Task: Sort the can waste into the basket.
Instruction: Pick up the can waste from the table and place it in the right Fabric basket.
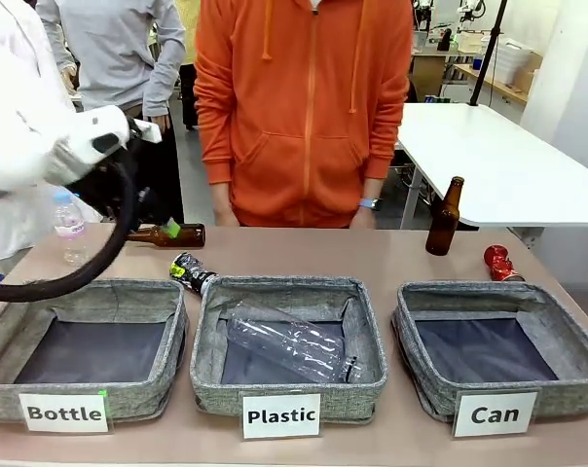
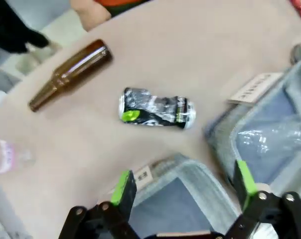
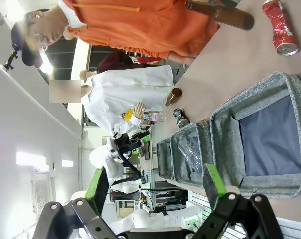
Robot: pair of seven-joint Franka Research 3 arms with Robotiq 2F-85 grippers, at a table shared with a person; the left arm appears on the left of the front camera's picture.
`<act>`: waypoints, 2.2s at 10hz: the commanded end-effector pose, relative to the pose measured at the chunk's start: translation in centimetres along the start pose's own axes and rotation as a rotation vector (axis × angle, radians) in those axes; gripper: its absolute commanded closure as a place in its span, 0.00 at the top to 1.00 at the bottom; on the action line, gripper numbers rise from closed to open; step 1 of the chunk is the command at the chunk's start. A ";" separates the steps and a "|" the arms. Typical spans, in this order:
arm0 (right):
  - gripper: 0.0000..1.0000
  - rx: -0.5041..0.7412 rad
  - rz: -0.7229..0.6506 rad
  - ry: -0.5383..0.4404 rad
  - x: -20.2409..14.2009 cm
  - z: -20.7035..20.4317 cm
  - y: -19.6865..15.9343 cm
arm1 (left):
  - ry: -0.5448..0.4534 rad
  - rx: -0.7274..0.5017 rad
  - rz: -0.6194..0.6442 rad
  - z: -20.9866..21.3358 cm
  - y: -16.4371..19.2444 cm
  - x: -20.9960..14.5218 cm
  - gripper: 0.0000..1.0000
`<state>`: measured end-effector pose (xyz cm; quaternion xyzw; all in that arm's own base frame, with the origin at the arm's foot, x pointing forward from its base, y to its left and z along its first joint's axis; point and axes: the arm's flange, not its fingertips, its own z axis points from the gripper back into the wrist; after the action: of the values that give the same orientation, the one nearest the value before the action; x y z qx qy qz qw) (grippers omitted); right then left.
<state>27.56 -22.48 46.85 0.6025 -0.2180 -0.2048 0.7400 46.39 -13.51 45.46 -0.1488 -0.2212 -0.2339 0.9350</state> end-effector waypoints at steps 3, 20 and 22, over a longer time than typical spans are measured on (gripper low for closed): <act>1.00 0.004 0.024 0.004 0.1 0.2 0.2 | 0.028 0.032 0.028 -1.6 0.1 0.5 1.00; 1.00 0.004 0.024 0.004 0.1 0.2 0.2 | 0.458 -0.201 -1.682 -5.7 0.2 9.3 1.00; 1.00 0.004 0.024 0.004 0.1 0.2 0.2 | 0.434 -0.243 -1.603 -6.3 -0.3 9.8 1.00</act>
<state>27.54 -22.51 46.86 0.6023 -0.2180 -0.2049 0.7400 55.59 -19.29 44.84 0.0183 -0.0358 -0.8831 0.4674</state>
